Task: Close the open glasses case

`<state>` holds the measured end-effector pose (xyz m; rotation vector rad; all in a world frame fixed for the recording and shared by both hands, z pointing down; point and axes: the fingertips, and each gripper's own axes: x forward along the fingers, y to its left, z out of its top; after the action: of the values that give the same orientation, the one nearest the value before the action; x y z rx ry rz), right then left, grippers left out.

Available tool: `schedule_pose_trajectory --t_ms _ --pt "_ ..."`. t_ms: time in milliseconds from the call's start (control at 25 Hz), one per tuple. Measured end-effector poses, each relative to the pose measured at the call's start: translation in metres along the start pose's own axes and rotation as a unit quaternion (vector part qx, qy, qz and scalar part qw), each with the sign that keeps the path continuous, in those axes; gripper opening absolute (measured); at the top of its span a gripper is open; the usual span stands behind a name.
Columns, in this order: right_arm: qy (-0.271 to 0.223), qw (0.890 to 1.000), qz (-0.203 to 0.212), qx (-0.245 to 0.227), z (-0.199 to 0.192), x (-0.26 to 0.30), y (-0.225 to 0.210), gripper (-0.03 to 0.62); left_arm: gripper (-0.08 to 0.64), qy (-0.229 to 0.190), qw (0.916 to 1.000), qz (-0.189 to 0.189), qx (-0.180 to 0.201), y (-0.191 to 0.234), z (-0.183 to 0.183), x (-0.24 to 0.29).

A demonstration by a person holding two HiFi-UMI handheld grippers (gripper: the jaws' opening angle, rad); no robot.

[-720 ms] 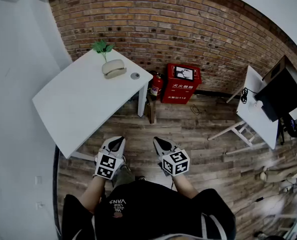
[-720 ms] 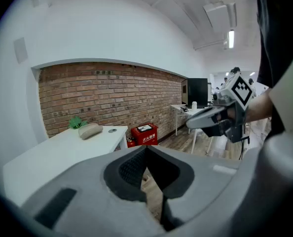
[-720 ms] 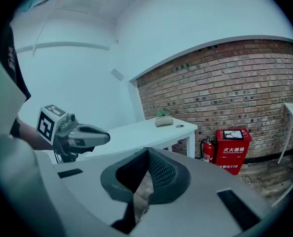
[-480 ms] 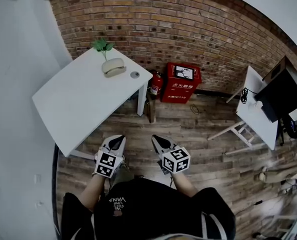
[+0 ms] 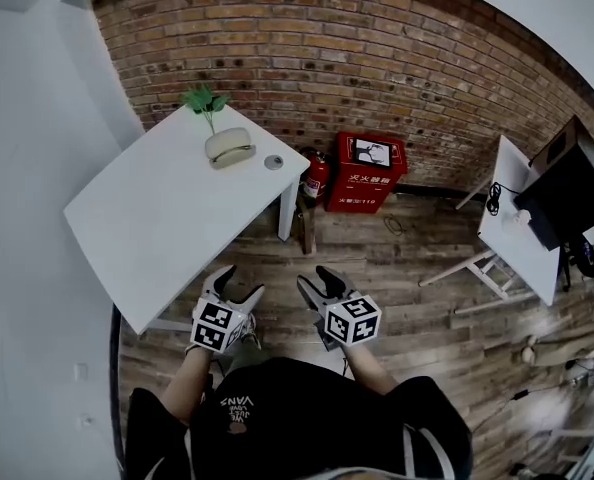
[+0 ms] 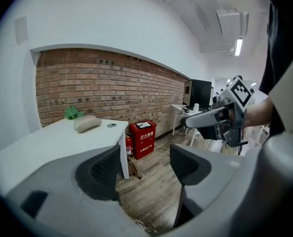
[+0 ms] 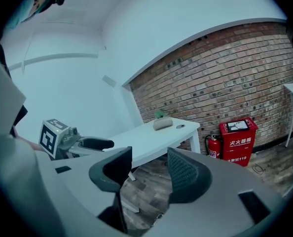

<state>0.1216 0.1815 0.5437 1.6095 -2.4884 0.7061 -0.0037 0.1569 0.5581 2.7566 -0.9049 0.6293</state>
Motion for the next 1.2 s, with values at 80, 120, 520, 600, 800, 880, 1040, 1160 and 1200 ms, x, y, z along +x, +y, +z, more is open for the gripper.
schedule_pose_trajectory --t_ms 80,120,520,600,800,880,1040,1160,1200 --pt "0.002 1.000 -0.003 0.004 0.007 0.015 -0.003 0.210 0.317 0.000 1.0000 -0.006 0.000 0.013 0.008 0.008" --pt "0.002 1.000 -0.004 0.005 0.011 0.023 -0.004 0.210 0.319 0.000 1.0000 -0.009 0.002 0.021 0.011 0.011" --pt "0.000 1.000 -0.027 0.008 0.057 0.122 -0.009 0.209 0.324 -0.014 0.9998 -0.012 -0.002 0.134 0.038 0.035" --pt "-0.001 0.999 -0.031 0.011 0.065 0.140 -0.010 0.209 0.324 -0.015 0.9998 -0.014 -0.001 0.155 0.043 0.039" --pt "-0.005 0.999 -0.048 0.019 0.077 0.174 -0.012 0.204 0.324 -0.021 0.9994 -0.028 0.002 0.196 0.057 0.050" --pt "-0.006 0.998 -0.053 0.021 0.081 0.184 -0.011 0.204 0.324 -0.024 0.9991 -0.034 0.003 0.210 0.062 0.054" --pt "0.004 0.998 -0.058 0.016 0.086 0.204 -0.014 0.198 0.324 -0.025 0.9992 -0.032 0.001 0.240 0.069 0.067" --pt "0.008 0.998 -0.057 0.014 0.090 0.217 -0.020 0.198 0.324 -0.028 0.9993 -0.024 -0.002 0.259 0.076 0.079" --pt "0.009 0.998 -0.054 0.015 0.092 0.222 -0.023 0.198 0.324 -0.027 0.9994 -0.021 -0.002 0.266 0.078 0.083"
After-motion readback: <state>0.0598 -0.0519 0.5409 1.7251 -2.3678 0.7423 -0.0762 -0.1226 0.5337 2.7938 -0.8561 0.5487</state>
